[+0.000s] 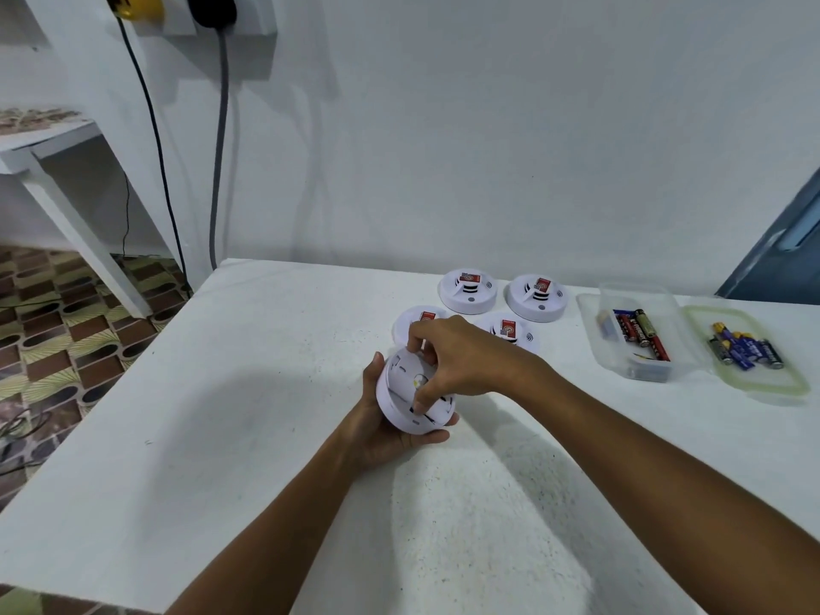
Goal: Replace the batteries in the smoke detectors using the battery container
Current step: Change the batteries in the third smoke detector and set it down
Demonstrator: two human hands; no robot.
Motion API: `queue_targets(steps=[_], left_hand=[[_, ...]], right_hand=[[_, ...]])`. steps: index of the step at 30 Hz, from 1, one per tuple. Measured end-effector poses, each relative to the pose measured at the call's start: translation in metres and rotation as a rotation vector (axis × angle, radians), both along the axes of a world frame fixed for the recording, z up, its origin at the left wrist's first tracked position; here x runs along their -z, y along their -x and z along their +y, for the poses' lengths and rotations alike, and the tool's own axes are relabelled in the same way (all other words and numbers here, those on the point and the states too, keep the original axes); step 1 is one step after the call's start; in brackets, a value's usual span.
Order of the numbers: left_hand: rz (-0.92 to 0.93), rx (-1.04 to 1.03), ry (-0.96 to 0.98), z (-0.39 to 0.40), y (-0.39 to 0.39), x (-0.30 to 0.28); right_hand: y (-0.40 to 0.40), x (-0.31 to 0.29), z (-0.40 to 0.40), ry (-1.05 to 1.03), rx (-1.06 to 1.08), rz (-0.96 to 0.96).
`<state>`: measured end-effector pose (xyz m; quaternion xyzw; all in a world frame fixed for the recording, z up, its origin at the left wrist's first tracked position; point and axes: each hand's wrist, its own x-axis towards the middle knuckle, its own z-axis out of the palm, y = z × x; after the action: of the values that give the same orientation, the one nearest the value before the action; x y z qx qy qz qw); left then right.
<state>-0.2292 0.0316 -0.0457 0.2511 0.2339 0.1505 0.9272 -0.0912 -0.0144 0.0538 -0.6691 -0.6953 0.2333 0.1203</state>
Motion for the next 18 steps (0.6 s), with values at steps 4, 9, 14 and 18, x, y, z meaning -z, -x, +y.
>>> queue_targets(steps=[4, 9, 14, 18], left_hand=[[0.011, -0.026, 0.037, -0.002, -0.001, -0.002], [0.022, -0.005, 0.019, -0.002, -0.001, 0.001], [-0.003, -0.002, -0.008, -0.005, 0.000, 0.002], [-0.002, -0.065, -0.013, -0.007, 0.000, -0.003]], right_hand=[[0.000, 0.002, -0.004, -0.014, 0.029, 0.013], [-0.001, 0.008, -0.008, -0.018, 0.073, 0.018], [-0.003, 0.020, -0.016, -0.078, 0.163, 0.117], [-0.001, 0.028, -0.026, -0.152, 0.164, 0.198]])
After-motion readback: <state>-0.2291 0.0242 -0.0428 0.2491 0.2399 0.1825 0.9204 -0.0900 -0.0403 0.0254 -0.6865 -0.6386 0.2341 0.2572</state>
